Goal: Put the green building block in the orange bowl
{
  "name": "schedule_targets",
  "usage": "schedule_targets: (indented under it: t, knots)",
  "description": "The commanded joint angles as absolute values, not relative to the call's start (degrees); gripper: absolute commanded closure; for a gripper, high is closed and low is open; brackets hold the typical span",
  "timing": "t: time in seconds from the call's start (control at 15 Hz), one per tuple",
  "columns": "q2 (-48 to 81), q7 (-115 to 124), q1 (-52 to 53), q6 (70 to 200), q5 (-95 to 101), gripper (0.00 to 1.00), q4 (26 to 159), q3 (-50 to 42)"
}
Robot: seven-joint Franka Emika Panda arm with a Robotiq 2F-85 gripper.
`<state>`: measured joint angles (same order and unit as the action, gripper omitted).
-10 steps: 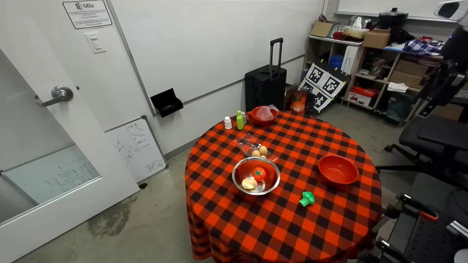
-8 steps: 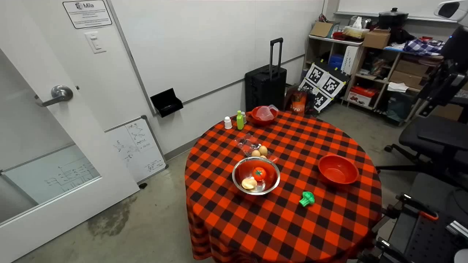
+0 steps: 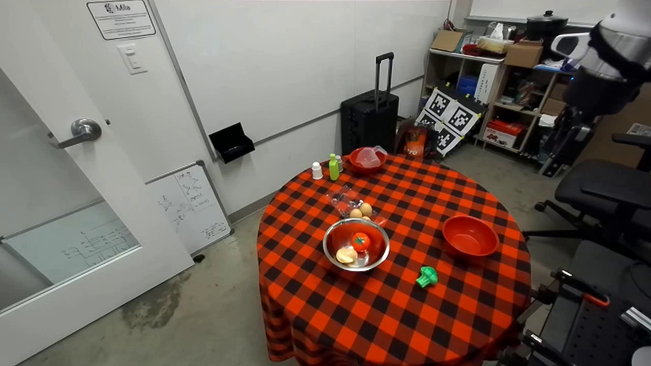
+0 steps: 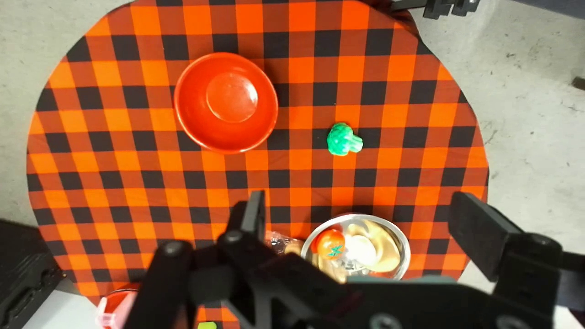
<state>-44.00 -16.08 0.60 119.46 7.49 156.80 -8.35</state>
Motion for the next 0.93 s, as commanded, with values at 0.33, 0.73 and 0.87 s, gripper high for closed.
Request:
schedule_targets:
  t: [0.33, 0.73, 0.87]
  knots:
    - [-15.02, -16.29, 6.14, 138.31, 1.71, 0.0, 150.54, -5.51]
    - [4.91, -17.2, 6.88, 146.3, -7.65, 0.0, 143.85, -1.39]
    - [10.63, -17.4, 5.65, 147.62, -9.54, 0.0, 141.19, 0.49]
